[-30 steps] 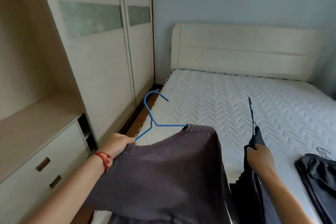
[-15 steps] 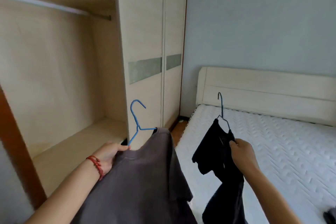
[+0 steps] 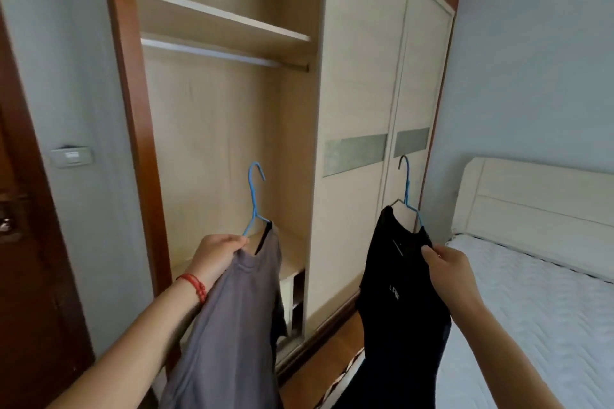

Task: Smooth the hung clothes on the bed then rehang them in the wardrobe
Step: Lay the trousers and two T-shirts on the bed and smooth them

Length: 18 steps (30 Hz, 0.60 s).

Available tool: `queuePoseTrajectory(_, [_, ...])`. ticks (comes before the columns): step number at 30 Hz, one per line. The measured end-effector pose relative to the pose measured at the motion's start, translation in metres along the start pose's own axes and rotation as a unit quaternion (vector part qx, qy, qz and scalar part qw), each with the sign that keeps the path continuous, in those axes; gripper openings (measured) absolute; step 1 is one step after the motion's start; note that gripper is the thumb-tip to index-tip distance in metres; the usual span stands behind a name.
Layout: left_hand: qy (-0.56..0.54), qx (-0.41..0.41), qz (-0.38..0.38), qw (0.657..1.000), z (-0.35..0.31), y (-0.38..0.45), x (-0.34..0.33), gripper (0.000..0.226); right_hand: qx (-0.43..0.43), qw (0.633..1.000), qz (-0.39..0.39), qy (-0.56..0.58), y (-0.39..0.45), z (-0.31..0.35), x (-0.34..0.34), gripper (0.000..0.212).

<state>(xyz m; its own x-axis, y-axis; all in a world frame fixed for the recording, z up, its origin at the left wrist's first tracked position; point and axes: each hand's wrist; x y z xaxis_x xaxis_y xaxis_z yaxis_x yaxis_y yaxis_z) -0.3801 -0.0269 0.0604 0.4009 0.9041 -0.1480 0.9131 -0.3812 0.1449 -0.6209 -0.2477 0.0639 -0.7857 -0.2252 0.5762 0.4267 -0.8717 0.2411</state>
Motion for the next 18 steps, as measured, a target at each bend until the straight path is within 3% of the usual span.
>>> queuePoseTrajectory(6, [0.014,-0.079,0.009,0.997,-0.017,0.043,0.025,0.027,0.012,0.999,0.040,0.020,0.023,0.041,-0.041,0.022])
queuePoseTrajectory(9, [0.010,-0.114,0.003,0.993,-0.022,0.081,0.034,0.020,-0.002,0.997,0.064,0.042,0.040,0.064,-0.065,0.027])
queuePoseTrajectory(18, [-0.012,-0.190,0.071,0.979,-0.021,0.210,0.056,0.017,-0.018,0.999,-0.005,0.047,0.086,0.127,-0.157,0.024])
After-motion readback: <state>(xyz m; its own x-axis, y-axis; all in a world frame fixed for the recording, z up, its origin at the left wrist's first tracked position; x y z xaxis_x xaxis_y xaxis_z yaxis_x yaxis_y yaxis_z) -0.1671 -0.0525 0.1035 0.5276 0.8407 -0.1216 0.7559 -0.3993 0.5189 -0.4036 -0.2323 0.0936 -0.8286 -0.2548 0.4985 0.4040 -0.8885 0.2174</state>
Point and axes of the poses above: each hand's wrist, its own y-axis towards the middle knuckle, its own x-axis out of the back of the hand, z = x × y, and after that the axes turned 14 degrees about -y, right-handed
